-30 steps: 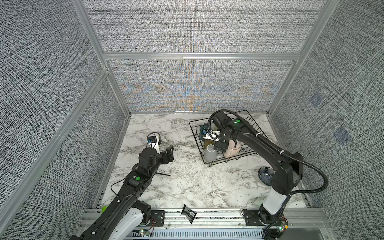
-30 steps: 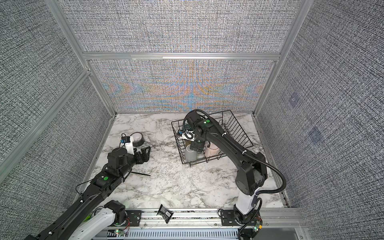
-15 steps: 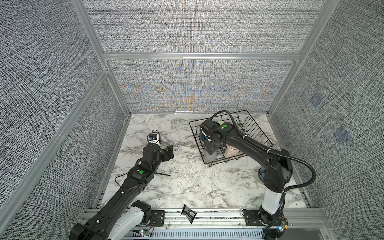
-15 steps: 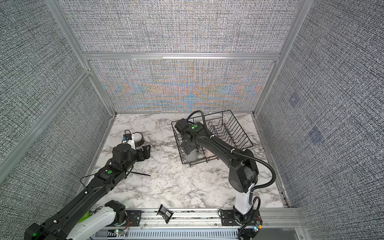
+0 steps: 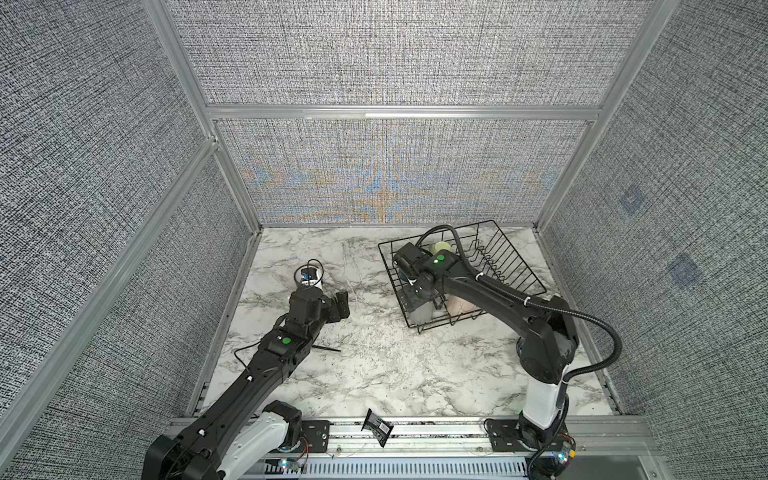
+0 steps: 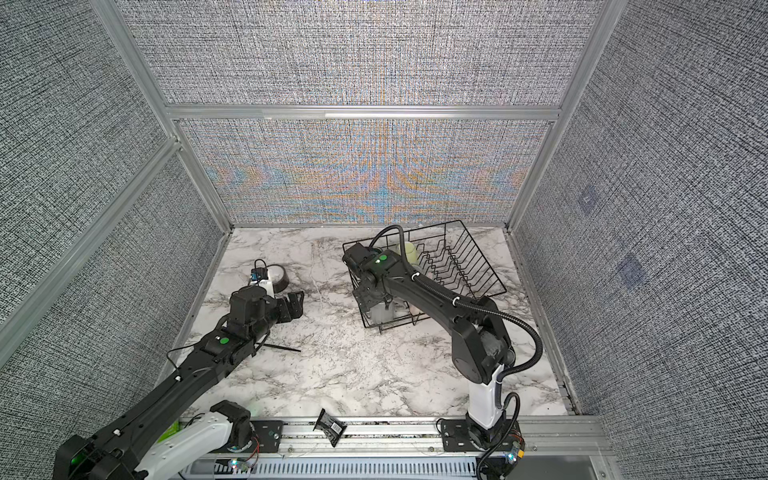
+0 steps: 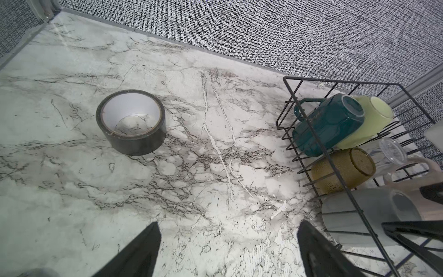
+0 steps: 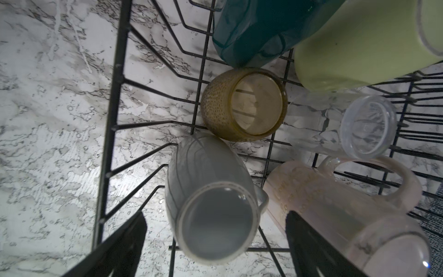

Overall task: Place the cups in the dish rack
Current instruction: 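Open the right gripper and raise it away from the rack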

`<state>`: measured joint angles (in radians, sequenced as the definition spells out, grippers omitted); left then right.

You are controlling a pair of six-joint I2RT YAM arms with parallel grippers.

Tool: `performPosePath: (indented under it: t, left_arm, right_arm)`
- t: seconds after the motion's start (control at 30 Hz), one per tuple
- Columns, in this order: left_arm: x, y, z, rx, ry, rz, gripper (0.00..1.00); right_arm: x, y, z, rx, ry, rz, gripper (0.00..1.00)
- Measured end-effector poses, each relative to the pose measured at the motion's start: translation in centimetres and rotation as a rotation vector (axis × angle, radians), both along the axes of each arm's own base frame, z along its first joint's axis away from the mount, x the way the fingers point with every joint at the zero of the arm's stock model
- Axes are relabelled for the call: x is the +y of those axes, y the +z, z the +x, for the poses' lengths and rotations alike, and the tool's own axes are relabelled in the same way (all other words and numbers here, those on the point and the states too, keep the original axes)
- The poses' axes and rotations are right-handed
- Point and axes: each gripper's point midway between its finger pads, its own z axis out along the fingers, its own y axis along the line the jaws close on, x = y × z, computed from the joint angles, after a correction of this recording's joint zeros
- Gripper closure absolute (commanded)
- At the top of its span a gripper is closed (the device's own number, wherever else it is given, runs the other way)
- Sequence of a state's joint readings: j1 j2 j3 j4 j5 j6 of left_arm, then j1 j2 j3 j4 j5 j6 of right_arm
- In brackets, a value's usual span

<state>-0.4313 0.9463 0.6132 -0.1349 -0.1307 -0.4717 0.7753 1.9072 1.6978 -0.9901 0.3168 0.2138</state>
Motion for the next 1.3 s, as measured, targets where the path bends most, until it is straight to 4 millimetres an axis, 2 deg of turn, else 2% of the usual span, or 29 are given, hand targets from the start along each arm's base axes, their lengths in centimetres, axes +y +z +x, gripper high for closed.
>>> performPosePath:
  t: [0.2, 0.4, 0.63, 0.73, 0.77, 0.8, 0.93, 1.07, 1.1, 1.13, 1.23, 1.3]
  left_arm:
    - [-0.1, 0.5, 0.2, -0.012, -0.001, -0.005, 0.10]
    - [0.0, 0.7, -0.1, -0.023, -0.002, -0.010, 0.10]
    - [0.1, 0.1, -0.2, -0.011, -0.002, -0.002, 0.10]
    - [0.1, -0.1, -0.2, -0.005, -0.002, 0.002, 0.10]
    - [0.1, -0.2, -0.2, -0.004, -0.004, 0.006, 0.09]
    - [0.1, -0.1, -0.1, -0.002, -0.003, 0.007, 0.02]
    - [0.7, 1.0, 0.3, -0.022, 0.038, 0.015, 0.01]
    - [1.2, 1.7, 0.7, -0.029, 0.054, 0.062, 0.01]
    - [1.3, 2.0, 1.0, -0.030, 0.059, 0.081, 0.01]
    - [1.5, 2.1, 1.3, -0.027, 0.067, 0.104, 0.01]
    - [1.8, 2.1, 1.8, -0.020, 0.069, 0.166, 0.01]
    - [2.0, 1.7, 1.9, -0.012, 0.068, 0.200, 0.01]
  right_arm:
    - [-0.5, -1.5, 0.9, -0.016, -0.023, -0.066, 0.08]
    - [-1.9, -1.5, -0.2, -0.017, -0.029, -0.081, 0.09]
    - [-1.6, -1.2, -0.7, -0.007, -0.015, -0.050, 0.10]
    - [-1.2, 0.4, -1.1, -0.021, 0.005, -0.002, 0.10]
    - [-1.1, 1.3, -1.2, -0.036, 0.014, 0.024, 0.10]
    - [-1.0, 2.0, -1.5, -0.047, 0.022, 0.047, 0.10]
    - [-1.5, 6.1, -2.2, -0.151, 0.050, 0.151, 0.10]
    - [-3.1, 9.0, -3.1, -0.305, 0.062, 0.236, 0.09]
    - [-3.5, 9.4, -3.2, -0.343, 0.062, 0.246, 0.02]
    - [-4.3, 9.7, -3.4, -0.386, 0.059, 0.251, 0.01]
    - [-5.7, 11.0, -3.9, -0.517, 0.064, 0.279, 0.01]
    - [-6.4, 11.1, -4.1, -0.586, 0.059, 0.304, 0.01]
